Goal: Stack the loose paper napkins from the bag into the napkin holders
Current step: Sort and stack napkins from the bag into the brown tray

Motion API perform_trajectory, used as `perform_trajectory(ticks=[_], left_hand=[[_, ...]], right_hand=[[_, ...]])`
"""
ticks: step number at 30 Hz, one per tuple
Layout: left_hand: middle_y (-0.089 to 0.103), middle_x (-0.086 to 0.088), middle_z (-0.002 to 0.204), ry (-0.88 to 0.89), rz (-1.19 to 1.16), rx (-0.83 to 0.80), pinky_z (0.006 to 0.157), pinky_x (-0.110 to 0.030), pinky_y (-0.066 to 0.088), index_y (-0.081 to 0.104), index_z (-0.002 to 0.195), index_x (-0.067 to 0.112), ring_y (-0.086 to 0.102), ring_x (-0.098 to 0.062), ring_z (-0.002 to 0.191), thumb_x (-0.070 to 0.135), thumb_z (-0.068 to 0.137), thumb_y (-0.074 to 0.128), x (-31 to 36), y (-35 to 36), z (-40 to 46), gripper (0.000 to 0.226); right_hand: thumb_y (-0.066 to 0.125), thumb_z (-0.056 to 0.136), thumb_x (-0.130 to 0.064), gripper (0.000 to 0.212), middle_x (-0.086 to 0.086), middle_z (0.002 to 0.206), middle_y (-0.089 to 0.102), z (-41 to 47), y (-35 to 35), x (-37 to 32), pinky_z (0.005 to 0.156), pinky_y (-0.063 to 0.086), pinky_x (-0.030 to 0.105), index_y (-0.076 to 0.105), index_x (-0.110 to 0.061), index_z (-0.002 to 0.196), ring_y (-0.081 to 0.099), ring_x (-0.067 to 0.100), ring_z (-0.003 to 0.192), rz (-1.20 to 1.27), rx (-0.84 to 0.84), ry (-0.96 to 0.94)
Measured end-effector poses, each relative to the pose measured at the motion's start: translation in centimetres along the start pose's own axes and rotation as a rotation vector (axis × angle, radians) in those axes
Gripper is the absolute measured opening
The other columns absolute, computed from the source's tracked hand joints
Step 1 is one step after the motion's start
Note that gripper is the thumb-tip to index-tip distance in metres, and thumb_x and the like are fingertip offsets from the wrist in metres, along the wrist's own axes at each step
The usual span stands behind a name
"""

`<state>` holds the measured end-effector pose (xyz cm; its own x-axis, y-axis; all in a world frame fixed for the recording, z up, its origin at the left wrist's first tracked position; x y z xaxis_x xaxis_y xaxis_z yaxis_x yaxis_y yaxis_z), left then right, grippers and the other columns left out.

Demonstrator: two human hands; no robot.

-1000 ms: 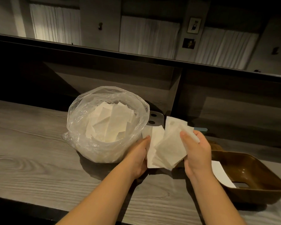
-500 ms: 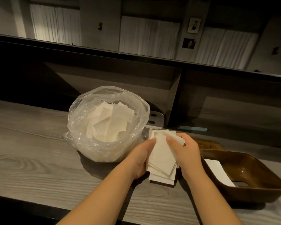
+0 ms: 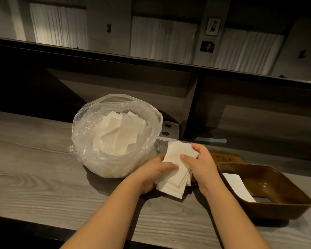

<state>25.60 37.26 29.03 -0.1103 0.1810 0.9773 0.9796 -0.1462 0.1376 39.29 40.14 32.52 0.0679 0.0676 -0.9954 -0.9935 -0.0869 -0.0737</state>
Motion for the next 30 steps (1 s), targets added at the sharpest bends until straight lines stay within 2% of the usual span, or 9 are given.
perform_trajectory(ticks=[2,5,7,9,13,17,20,26,30], left_hand=[[0.068,-0.008,0.114,0.035,0.02,0.048,0.084,-0.036,0.057,0.051,0.119,0.023,0.067,-0.024,0.102,0.011,0.088,0.069,-0.1,-0.4,0.3,0.038],[0.066,-0.001,0.114,0.161,-0.042,0.294,0.095,-0.041,0.054,0.057,0.109,0.028,0.064,-0.021,0.103,0.02,0.078,0.081,0.0,-2.1,0.5,0.041],[0.064,0.003,0.116,0.193,-0.145,0.402,0.103,-0.046,0.048,0.059,0.115,0.028,0.061,-0.022,0.109,0.032,0.07,0.086,-0.1,-3.1,0.5,0.053],[0.058,0.007,0.122,0.24,-0.038,0.44,0.102,-0.042,0.047,0.054,0.125,0.028,0.055,-0.019,0.115,0.032,0.075,0.083,0.3,-3.3,0.3,0.058],[0.046,0.006,0.129,0.359,0.297,0.346,0.097,-0.034,0.05,0.043,0.128,0.042,0.049,-0.019,0.121,0.017,0.084,0.074,1.5,-2.2,0.0,0.059],[0.047,0.004,0.135,0.386,0.273,0.237,0.1,-0.045,0.052,0.042,0.121,0.062,0.054,-0.021,0.121,0.022,0.073,0.076,1.7,-1.7,-0.3,0.071],[0.047,0.008,0.134,0.41,0.312,0.126,0.093,-0.041,0.056,0.032,0.122,0.073,0.056,-0.016,0.118,0.018,0.068,0.075,1.6,-1.3,-0.4,0.088],[0.043,0.015,0.133,0.466,0.42,0.163,0.083,-0.014,0.05,0.018,0.133,0.069,0.047,-0.006,0.122,0.025,0.065,0.077,1.8,-1.6,-0.6,0.099],[0.039,0.018,0.134,0.467,0.459,0.14,0.084,-0.012,0.049,0.017,0.13,0.07,0.046,-0.004,0.12,0.017,0.071,0.078,1.7,-1.1,-0.6,0.1]], right_hand=[[0.066,0.091,-0.008,0.042,-0.013,0.103,0.055,0.1,-0.7,-0.3,0.052,0.051,0.018,0.045,-0.029,0.121,0.061,0.01,0.087,0.051,0.083,-0.071],[0.07,0.087,-0.007,0.045,-0.011,0.108,0.056,0.2,-1.2,-0.2,0.065,0.056,0.023,0.046,-0.028,0.119,0.061,0.013,0.096,0.128,0.139,-0.158],[0.071,0.085,-0.005,0.048,-0.012,0.107,0.054,0.1,-1.0,0.0,0.066,0.055,0.022,0.045,-0.028,0.118,0.059,0.011,0.095,0.076,0.112,-0.183],[0.071,0.084,-0.004,0.051,-0.014,0.104,0.051,0.4,-0.6,0.5,0.066,0.052,0.021,0.043,-0.029,0.119,0.055,0.009,0.093,0.01,0.057,-0.146],[0.072,0.084,-0.006,0.057,-0.013,0.106,0.05,1.1,-0.1,1.8,0.067,0.044,0.016,0.042,-0.025,0.129,0.053,0.009,0.098,-0.144,-0.001,-0.097],[0.073,0.083,-0.008,0.056,-0.016,0.106,0.05,1.2,-0.8,1.9,0.062,0.048,0.014,0.043,-0.029,0.126,0.056,0.01,0.098,-0.12,0.004,-0.13],[0.075,0.082,-0.008,0.058,-0.007,0.114,0.051,1.1,-1.2,2.1,0.06,0.052,0.016,0.043,-0.03,0.125,0.055,0.012,0.097,-0.133,-0.006,-0.116],[0.083,0.077,-0.02,0.067,-0.005,0.128,0.049,1.2,-1.6,2.1,0.089,0.057,0.034,0.039,-0.038,0.124,0.052,0.018,0.116,-0.245,-0.063,-0.13],[0.083,0.076,-0.014,0.075,-0.007,0.128,0.043,0.9,-1.3,2.2,0.076,0.057,0.024,0.039,-0.042,0.13,0.049,0.016,0.115,-0.301,-0.165,-0.113]])
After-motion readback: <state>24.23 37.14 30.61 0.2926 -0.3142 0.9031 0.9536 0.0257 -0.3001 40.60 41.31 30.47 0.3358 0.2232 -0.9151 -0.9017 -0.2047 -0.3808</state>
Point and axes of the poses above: each hand's wrist, its own z-axis towards the middle knuckle, its own y-axis out of the palm, x = y × z, the point moved 6 cm from there along z, towards the middle knuckle
